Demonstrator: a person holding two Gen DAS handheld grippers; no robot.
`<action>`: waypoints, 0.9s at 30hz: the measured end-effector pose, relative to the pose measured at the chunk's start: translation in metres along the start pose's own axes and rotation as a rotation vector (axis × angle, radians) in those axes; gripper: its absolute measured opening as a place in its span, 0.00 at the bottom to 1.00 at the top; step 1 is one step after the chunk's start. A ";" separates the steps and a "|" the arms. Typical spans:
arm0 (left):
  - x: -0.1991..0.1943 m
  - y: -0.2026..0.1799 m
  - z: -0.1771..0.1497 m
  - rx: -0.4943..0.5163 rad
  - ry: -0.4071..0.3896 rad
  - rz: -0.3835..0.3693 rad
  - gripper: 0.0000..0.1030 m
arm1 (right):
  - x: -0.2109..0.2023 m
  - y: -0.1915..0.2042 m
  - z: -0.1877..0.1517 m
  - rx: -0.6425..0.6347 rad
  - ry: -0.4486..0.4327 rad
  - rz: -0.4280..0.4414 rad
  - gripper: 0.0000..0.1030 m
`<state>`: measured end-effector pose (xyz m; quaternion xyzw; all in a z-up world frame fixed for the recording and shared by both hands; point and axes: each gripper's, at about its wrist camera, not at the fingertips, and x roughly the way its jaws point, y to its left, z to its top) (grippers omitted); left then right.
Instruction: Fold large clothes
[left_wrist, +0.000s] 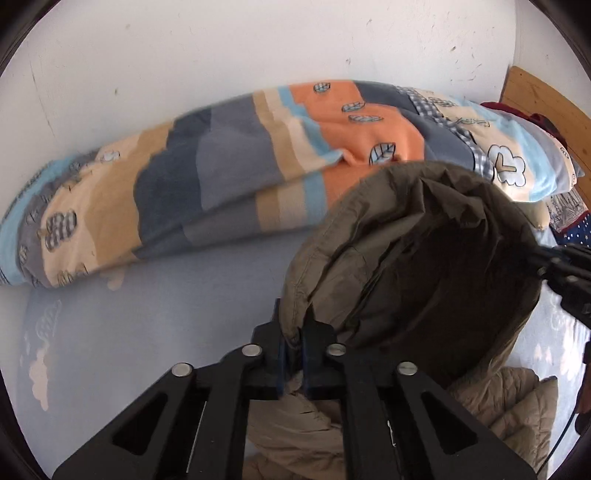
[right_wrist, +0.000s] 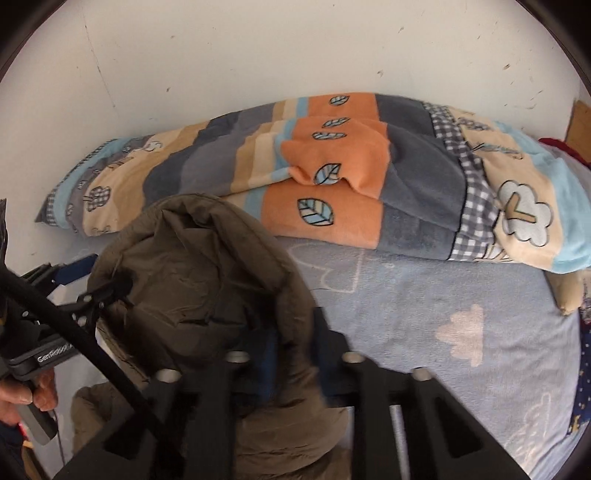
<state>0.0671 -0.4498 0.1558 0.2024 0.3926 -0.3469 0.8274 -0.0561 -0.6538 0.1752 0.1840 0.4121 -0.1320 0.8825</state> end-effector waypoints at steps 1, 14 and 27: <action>-0.004 -0.002 -0.004 0.018 -0.020 0.016 0.06 | -0.003 0.000 -0.002 0.002 -0.015 0.009 0.11; -0.170 -0.008 -0.103 0.100 -0.154 -0.109 0.06 | -0.140 0.018 -0.084 -0.087 -0.142 0.110 0.09; -0.136 -0.050 -0.315 0.097 -0.019 -0.046 0.12 | -0.134 0.058 -0.281 -0.172 0.000 0.114 0.09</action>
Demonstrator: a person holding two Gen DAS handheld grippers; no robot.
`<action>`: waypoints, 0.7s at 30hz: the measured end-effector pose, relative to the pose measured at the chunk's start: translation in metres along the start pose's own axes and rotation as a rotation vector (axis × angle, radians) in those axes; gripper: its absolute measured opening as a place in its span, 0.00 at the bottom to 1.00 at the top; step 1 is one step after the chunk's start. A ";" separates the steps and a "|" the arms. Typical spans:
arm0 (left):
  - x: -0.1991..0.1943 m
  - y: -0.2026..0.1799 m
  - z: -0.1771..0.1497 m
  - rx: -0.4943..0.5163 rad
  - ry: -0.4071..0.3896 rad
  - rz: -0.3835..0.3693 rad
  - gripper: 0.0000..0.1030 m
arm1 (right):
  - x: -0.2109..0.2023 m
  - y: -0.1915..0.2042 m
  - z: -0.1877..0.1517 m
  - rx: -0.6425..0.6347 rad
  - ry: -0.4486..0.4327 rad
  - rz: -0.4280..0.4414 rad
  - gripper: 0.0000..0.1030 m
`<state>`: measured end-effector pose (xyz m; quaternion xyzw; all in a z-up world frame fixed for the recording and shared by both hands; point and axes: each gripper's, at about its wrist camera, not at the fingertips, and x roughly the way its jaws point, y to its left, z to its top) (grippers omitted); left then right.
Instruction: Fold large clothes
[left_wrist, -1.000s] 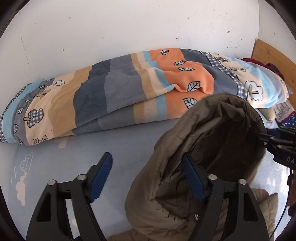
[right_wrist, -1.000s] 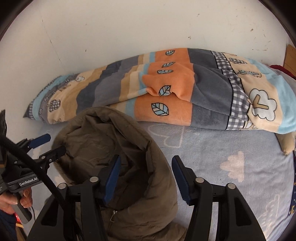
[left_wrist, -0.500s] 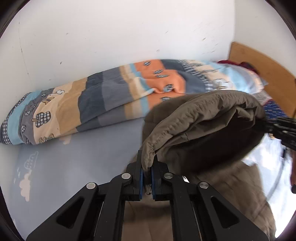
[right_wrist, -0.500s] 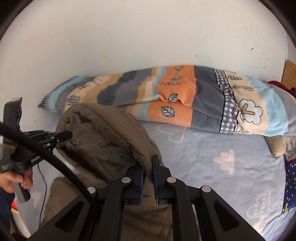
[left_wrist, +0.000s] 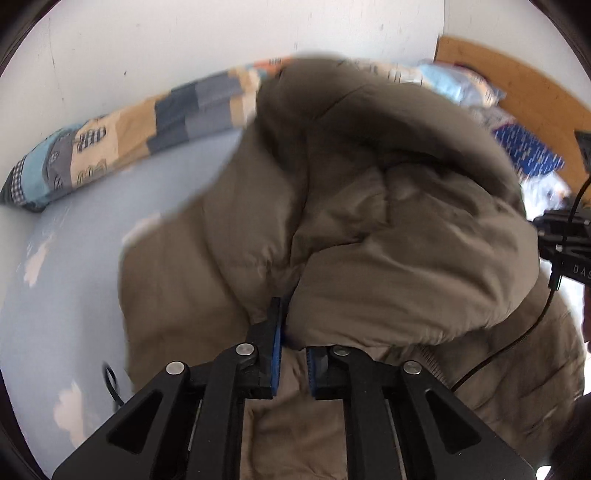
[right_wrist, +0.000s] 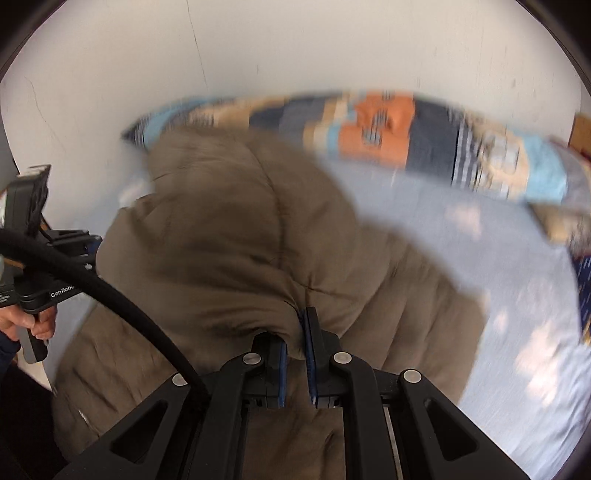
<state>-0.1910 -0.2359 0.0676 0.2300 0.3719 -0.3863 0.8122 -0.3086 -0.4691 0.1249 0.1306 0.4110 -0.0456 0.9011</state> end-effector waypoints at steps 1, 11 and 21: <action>0.003 -0.004 -0.007 0.017 -0.001 0.022 0.15 | 0.012 0.001 -0.013 0.003 0.020 -0.014 0.09; -0.065 -0.002 -0.041 0.104 -0.028 -0.037 0.53 | -0.015 -0.018 -0.036 0.043 0.069 -0.005 0.20; -0.103 0.007 0.088 0.002 -0.191 -0.067 0.55 | -0.075 -0.015 0.005 0.133 -0.093 0.095 0.21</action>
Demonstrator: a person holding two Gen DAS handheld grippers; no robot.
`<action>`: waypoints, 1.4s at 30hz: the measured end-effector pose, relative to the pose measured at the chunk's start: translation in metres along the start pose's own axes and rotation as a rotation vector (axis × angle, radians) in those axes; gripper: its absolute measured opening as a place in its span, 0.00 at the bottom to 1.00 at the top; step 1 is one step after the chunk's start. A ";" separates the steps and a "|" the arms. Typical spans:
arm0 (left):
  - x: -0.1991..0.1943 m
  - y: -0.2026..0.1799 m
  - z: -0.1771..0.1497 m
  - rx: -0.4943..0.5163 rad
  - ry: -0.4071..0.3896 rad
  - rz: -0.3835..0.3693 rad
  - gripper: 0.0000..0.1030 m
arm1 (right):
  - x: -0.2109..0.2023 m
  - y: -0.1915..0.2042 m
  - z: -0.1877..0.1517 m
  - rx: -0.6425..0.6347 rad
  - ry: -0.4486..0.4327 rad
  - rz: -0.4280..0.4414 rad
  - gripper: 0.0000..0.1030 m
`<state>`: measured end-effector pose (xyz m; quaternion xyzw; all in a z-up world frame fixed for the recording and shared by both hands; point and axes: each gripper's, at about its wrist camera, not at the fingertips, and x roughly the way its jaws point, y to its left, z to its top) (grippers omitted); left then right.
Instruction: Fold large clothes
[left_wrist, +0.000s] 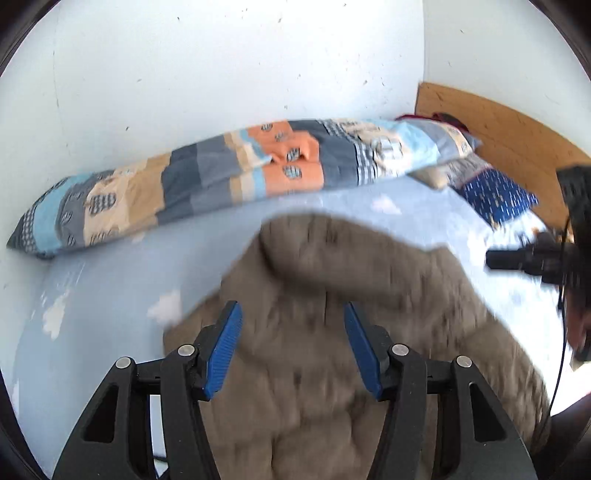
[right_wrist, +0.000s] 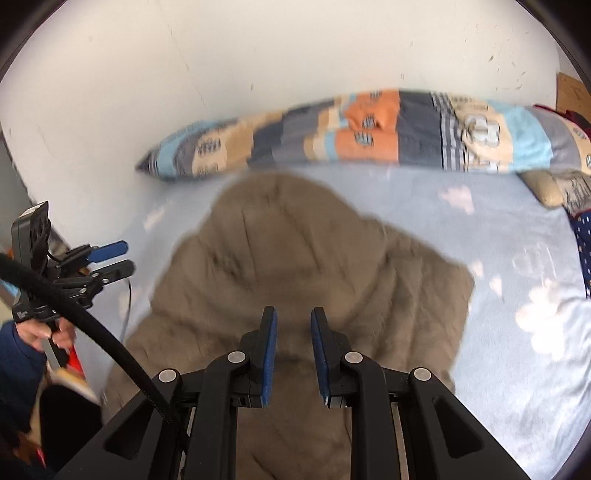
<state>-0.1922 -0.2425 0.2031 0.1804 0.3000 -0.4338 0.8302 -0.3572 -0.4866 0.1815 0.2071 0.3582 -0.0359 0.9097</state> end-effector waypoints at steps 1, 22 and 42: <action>0.012 -0.002 0.017 -0.021 -0.002 0.027 0.55 | 0.004 0.006 0.009 0.007 -0.013 -0.007 0.23; 0.147 -0.018 -0.054 -0.155 0.229 -0.009 0.52 | 0.168 0.001 -0.007 0.039 0.212 -0.114 0.28; 0.063 0.027 -0.097 -0.198 0.091 0.003 0.52 | 0.221 0.067 0.113 0.040 0.152 -0.049 0.31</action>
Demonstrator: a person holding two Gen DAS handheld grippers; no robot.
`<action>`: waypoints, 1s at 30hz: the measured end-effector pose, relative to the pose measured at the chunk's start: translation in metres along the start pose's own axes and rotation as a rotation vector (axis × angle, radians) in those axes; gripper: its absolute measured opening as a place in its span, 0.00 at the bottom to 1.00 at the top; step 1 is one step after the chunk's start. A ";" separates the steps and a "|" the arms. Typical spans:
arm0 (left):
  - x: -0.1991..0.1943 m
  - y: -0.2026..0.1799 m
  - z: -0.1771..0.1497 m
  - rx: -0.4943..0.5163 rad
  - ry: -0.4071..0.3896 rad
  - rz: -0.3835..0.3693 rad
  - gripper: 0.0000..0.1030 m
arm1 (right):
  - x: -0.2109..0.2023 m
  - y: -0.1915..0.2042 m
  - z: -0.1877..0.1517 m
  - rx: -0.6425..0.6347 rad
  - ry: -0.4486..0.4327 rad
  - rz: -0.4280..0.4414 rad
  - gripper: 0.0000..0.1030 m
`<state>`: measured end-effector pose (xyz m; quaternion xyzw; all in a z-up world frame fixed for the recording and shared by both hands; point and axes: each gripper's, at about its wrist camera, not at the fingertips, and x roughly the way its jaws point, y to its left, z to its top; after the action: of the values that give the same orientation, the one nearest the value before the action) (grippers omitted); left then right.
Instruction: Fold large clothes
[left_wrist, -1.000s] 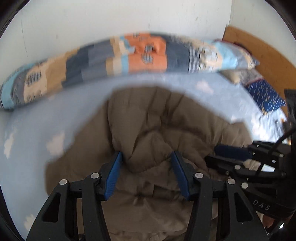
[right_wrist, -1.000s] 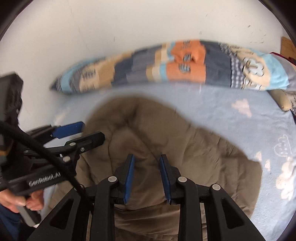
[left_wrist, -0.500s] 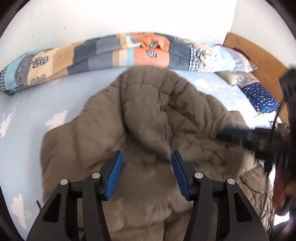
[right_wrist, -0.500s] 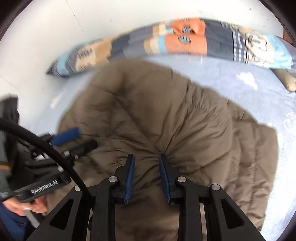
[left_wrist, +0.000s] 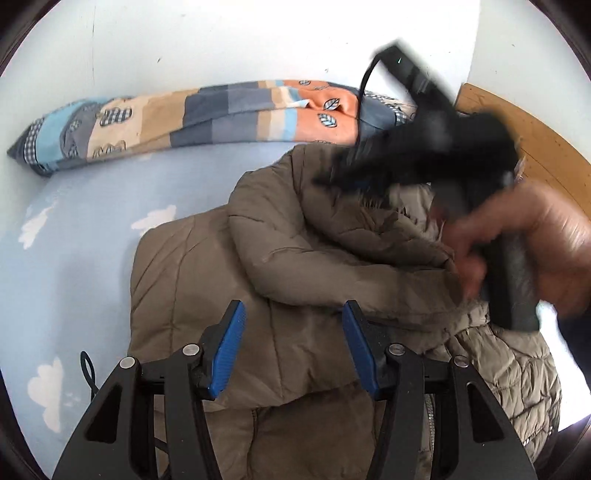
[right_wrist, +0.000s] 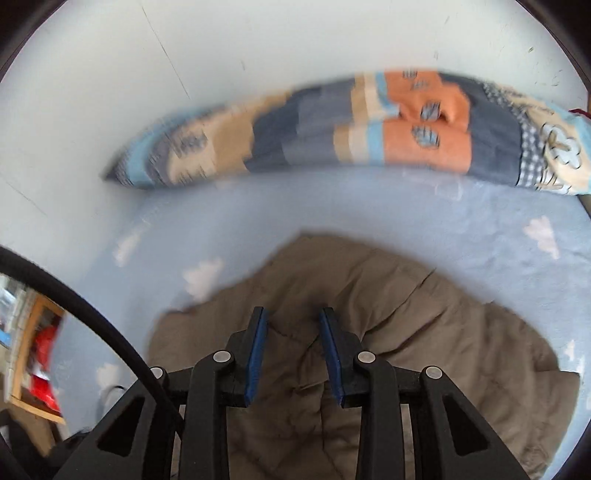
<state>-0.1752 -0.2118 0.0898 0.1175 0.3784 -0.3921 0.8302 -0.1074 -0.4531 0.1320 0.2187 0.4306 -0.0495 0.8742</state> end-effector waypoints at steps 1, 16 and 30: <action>0.002 0.002 0.002 0.004 -0.005 0.007 0.52 | 0.016 0.000 -0.003 0.004 0.053 -0.010 0.31; 0.005 -0.003 0.011 -0.001 -0.057 -0.011 0.52 | -0.083 -0.020 -0.083 -0.037 -0.011 0.032 0.43; 0.016 -0.024 -0.011 0.089 -0.030 0.071 0.53 | -0.065 -0.048 -0.134 0.067 0.003 -0.021 0.43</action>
<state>-0.1927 -0.2316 0.0735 0.1617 0.3436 -0.3804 0.8432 -0.2587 -0.4455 0.0945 0.2436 0.4323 -0.0726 0.8652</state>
